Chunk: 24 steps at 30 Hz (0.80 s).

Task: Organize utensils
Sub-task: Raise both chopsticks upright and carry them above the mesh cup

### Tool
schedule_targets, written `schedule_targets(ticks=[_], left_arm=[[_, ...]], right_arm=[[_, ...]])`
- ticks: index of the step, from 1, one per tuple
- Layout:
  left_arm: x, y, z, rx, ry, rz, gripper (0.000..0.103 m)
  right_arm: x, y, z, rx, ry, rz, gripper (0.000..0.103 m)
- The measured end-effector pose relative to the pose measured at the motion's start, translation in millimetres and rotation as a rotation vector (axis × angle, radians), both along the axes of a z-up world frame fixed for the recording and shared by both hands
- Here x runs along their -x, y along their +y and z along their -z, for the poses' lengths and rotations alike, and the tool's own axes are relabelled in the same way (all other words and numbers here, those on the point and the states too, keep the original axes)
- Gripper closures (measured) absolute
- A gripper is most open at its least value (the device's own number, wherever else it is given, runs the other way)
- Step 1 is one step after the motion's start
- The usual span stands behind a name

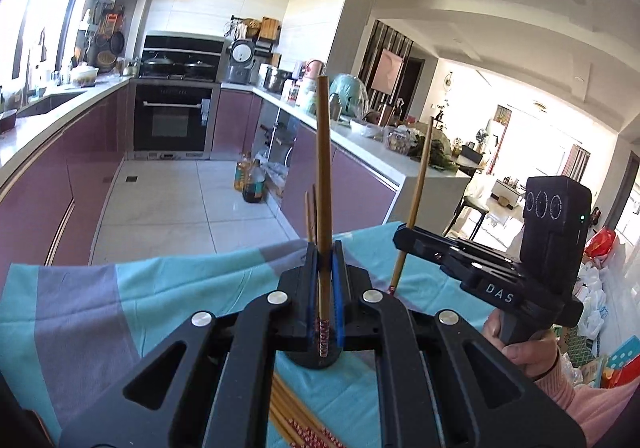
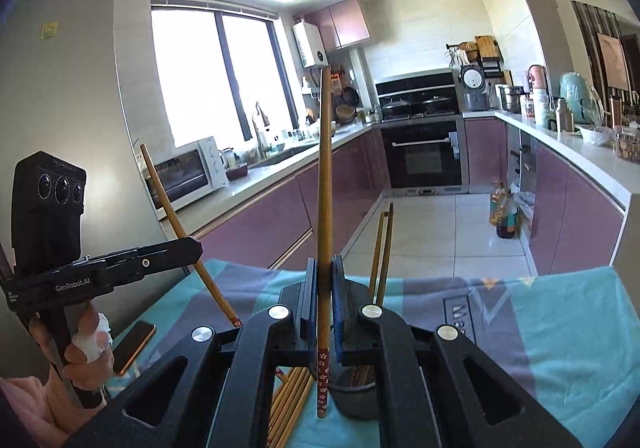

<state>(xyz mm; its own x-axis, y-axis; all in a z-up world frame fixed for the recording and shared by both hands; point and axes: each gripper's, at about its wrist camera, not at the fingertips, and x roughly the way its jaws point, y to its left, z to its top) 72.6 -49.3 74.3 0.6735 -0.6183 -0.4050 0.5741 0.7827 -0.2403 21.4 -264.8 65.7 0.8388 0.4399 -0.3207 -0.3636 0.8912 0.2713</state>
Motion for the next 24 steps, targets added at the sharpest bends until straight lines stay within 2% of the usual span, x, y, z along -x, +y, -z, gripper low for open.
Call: schedule_targets(ticks=[5, 9, 18, 24], left_arm=[[-5, -20, -13, -0.003, -0.026, 0.007, 0.096], [-9, -37, -9, -0.034, -0.019, 0.000, 0.096], [-22, -66, 24, -0.148, 0.061, 0.023, 0.096], [-32, -77, 43, -0.201, 0.096, 0.055, 0.096]], right_arm=[[-9, 1, -5, 0.005, -0.021, 0.024, 0.097], [-21, 3, 2, 0.019, -0.010, 0.045, 0.097], [-45, 7, 40, 0.058, 0.117, 0.061, 0.097], [-51, 15, 54, 0.096, 0.206, 0.048, 0.097]])
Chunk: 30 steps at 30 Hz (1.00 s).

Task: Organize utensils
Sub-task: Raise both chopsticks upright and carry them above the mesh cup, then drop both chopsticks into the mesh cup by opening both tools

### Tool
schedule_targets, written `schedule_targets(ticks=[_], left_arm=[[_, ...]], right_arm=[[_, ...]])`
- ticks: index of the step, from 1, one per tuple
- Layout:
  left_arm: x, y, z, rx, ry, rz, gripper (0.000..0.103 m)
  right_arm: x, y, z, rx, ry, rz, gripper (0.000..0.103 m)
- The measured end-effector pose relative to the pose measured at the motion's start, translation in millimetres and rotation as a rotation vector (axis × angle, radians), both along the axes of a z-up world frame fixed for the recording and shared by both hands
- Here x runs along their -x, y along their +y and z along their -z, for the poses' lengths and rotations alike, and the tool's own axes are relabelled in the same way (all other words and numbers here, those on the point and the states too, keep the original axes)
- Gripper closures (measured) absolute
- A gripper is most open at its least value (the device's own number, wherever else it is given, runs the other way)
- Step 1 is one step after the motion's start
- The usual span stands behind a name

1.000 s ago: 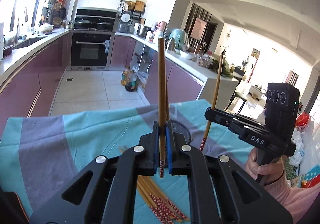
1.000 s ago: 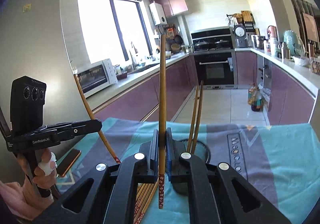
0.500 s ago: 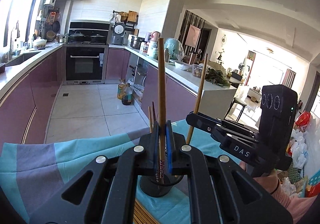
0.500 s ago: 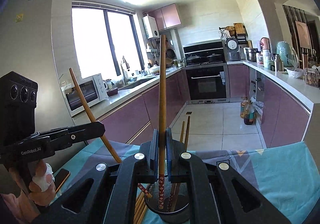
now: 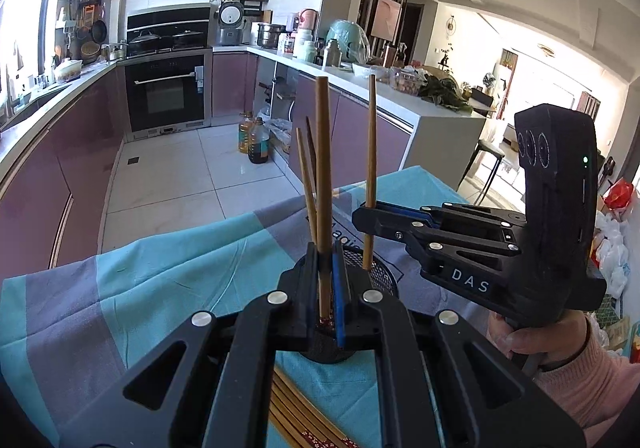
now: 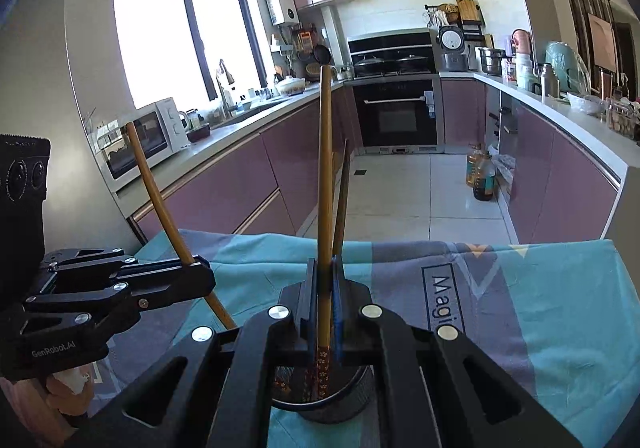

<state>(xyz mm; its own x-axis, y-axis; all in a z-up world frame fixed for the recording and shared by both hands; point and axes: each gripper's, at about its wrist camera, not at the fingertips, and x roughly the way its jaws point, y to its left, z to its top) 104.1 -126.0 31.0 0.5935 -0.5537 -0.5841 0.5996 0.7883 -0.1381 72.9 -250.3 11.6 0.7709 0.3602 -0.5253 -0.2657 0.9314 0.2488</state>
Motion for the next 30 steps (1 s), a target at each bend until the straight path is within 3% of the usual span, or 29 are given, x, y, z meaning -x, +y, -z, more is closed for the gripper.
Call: schedule_targets(ticks=[7, 20, 28, 30], left_arm=[[-20, -3, 18, -0.025, 0.060, 0.002, 0.096], [-40, -4, 27, -0.020, 0.089, -0.039, 0.095], [-22, 17, 20, -0.008, 0.031, -0.090, 0.089], [-13, 27, 15, 0.000, 0.000, -0.106, 0.086]], right_arm=[[-8, 6, 15, 0.023, 0.082, -0.019, 0.097], [-22, 6, 21, -0.004, 0.106, -0.004, 0.095], [-14, 4, 16, -0.020, 0.074, 0.000, 0.093], [-7, 5, 12, -0.017, 0.053, -0.003, 0.086]])
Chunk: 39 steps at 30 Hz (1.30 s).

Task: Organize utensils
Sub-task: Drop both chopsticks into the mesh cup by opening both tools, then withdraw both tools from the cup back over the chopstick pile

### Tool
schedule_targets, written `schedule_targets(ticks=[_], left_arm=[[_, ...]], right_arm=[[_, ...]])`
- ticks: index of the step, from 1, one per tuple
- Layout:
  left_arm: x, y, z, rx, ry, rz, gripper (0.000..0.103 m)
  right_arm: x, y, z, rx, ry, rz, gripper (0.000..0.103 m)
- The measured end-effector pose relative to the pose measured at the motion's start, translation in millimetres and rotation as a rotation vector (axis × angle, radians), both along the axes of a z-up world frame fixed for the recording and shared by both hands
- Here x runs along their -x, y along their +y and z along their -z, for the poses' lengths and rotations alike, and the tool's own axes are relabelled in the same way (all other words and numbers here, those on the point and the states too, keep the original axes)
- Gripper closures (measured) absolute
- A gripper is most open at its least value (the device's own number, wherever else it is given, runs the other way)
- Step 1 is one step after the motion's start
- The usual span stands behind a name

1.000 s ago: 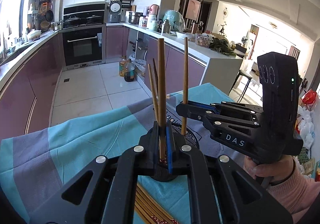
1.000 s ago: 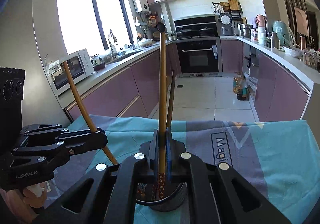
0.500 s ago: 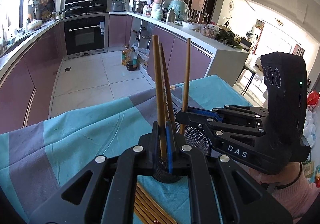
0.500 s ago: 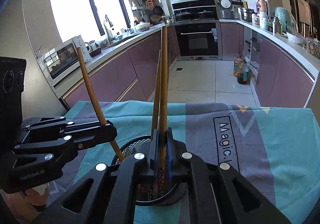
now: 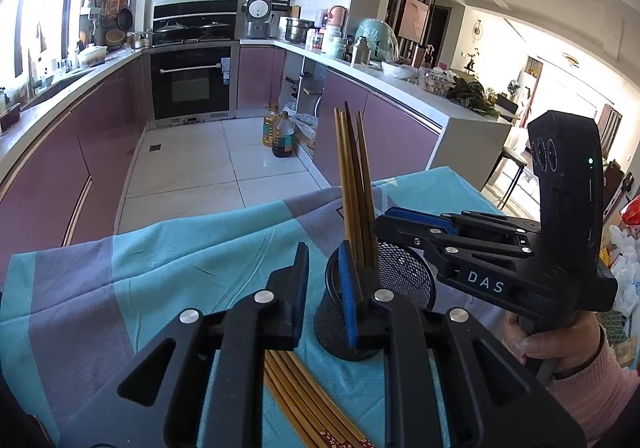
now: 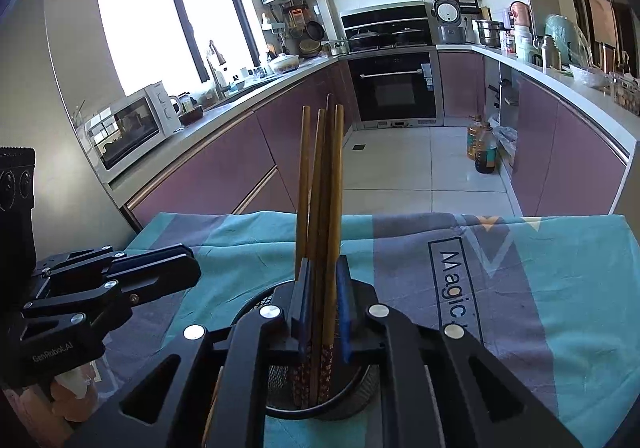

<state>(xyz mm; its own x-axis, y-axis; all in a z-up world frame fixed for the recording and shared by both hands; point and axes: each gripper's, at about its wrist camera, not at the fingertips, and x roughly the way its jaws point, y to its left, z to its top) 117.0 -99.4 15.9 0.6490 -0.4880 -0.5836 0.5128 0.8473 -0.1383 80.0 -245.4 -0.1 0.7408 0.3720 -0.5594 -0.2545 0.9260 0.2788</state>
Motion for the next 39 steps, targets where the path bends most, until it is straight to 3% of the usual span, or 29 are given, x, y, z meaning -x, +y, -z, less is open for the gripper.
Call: schedule_targets(ticks=[6, 11, 17, 26, 39], left_arm=[[32, 34, -8, 0.024, -0.082, -0.037, 0.072], [55, 59, 1, 0.023, -0.092, -0.062, 0.058], [66, 71, 48, -0.048, 0.007, -0.080, 0.056], [66, 76, 114, -0.096, 0.181, -0.093, 0.056], [63, 55, 138, -0.139, 0.243, -0.086, 0.056]], right_arm=[[38, 5, -22, -0.015, -0.095, -0.054, 0.072], [70, 17, -24, -0.008, -0.132, -0.152, 0.063], [80, 35, 14, 0.019, -0.027, -0.211, 0.062], [77, 51, 67, 0.029, 0.114, -0.207, 0.062], [78, 57, 83, 0.034, 0.158, -0.202, 0.062]])
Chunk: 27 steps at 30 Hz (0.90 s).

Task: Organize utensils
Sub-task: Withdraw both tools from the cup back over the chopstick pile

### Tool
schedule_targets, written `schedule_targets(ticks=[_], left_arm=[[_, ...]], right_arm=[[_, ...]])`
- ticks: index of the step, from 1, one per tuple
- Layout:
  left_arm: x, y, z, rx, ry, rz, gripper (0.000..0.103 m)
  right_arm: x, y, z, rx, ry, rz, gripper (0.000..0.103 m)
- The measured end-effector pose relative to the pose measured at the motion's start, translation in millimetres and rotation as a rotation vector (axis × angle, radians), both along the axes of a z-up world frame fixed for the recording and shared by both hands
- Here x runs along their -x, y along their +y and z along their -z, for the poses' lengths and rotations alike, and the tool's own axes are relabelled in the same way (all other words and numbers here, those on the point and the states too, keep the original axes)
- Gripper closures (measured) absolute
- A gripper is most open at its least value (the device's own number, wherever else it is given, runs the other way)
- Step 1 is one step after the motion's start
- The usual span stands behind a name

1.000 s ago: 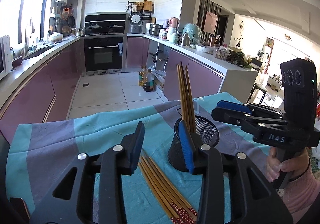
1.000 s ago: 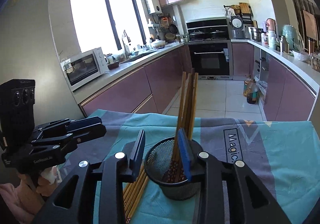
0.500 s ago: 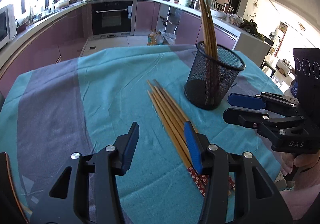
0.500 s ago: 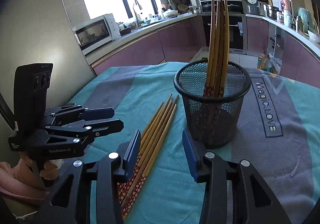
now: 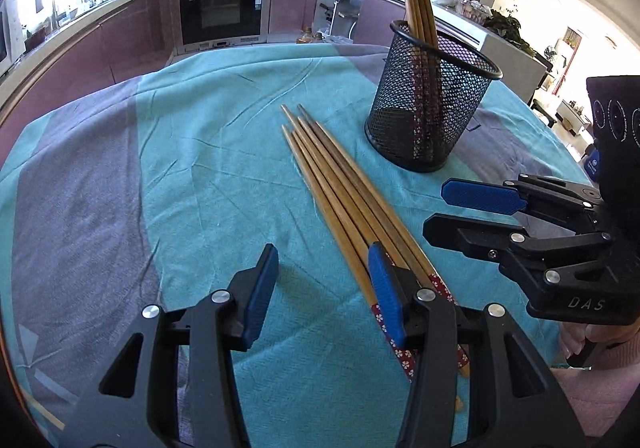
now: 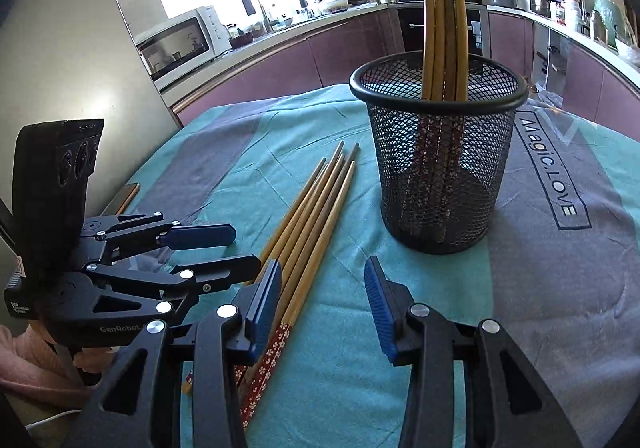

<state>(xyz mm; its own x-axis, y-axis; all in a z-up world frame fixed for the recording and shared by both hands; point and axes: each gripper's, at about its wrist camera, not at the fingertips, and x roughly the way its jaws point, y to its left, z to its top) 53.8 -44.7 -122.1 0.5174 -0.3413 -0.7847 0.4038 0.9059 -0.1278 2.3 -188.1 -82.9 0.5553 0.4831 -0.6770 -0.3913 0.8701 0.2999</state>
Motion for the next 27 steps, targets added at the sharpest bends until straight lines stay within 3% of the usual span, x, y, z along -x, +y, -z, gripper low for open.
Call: schedule_targets(ticks=[17, 22, 27], left_arm=[[-4, -4, 6, -0.038, 0.000, -0.028, 0.058], [-4, -4, 9, -0.063, -0.007, -0.040, 0.066], [-5, -3, 9, -0.059, -0.004, -0.042, 0.067]], right_arm=[[-2, 10, 7, 0.033, 0.002, 0.002, 0.062], [-4, 15, 8, 0.048, 0.003, 0.004, 0.062], [-6, 22, 9, 0.077, 0.004, 0.007, 0.062]])
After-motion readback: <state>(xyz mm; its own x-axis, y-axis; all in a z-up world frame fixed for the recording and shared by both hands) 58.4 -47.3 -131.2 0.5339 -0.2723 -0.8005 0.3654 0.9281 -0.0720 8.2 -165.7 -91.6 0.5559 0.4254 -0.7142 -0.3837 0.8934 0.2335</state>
